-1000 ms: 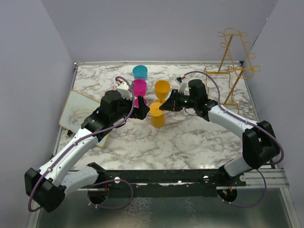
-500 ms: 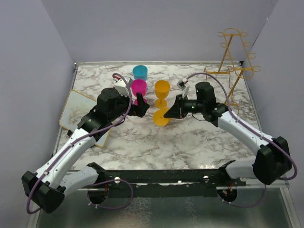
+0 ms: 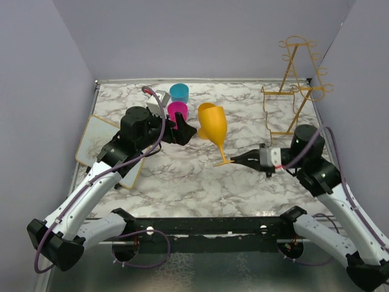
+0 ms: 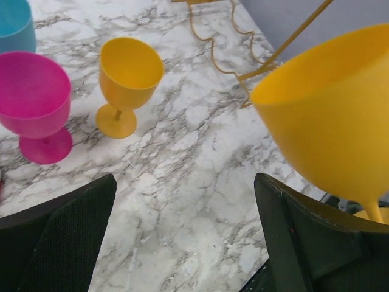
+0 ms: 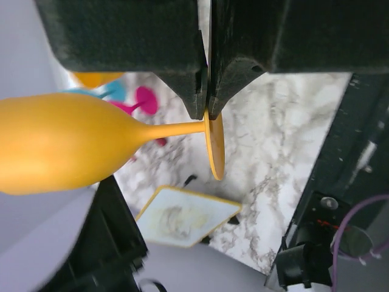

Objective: Take the wine glass off the wine glass rack

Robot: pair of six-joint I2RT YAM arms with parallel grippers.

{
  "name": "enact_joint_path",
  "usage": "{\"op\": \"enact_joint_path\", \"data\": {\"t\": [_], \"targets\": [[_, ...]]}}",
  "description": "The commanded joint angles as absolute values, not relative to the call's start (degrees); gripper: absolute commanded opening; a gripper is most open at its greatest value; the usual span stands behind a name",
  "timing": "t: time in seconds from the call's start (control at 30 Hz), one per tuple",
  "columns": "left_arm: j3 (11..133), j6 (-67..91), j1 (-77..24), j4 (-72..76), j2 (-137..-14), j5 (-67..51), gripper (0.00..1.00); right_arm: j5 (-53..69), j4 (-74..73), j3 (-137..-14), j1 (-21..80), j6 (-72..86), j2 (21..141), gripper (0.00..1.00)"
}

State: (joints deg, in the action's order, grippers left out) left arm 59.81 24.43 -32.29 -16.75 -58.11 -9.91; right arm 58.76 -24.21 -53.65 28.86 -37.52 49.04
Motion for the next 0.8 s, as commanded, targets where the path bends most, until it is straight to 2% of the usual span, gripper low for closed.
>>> {"op": "enact_joint_path", "data": {"t": [0.0,0.17,0.4,0.77], "targets": [[64.02,29.58,-31.99,-12.09,-58.21,-18.82,0.99,63.21,-18.11,-48.3,29.0,-62.02,43.16,0.01],[65.98,30.58,-31.9,-11.63,-57.34,-20.73,0.99,59.68,-20.04,-49.43,29.0,-74.58,46.93,0.01],[64.93,28.66,-31.82,-11.15,-55.17,-21.61,0.99,48.64,-2.77,-39.63,29.0,-70.15,43.07,0.01],[77.57,22.44,-31.73,-25.69,-57.74,-15.6,0.99,44.63,-2.14,-32.19,29.0,-76.15,36.24,0.01]]}}
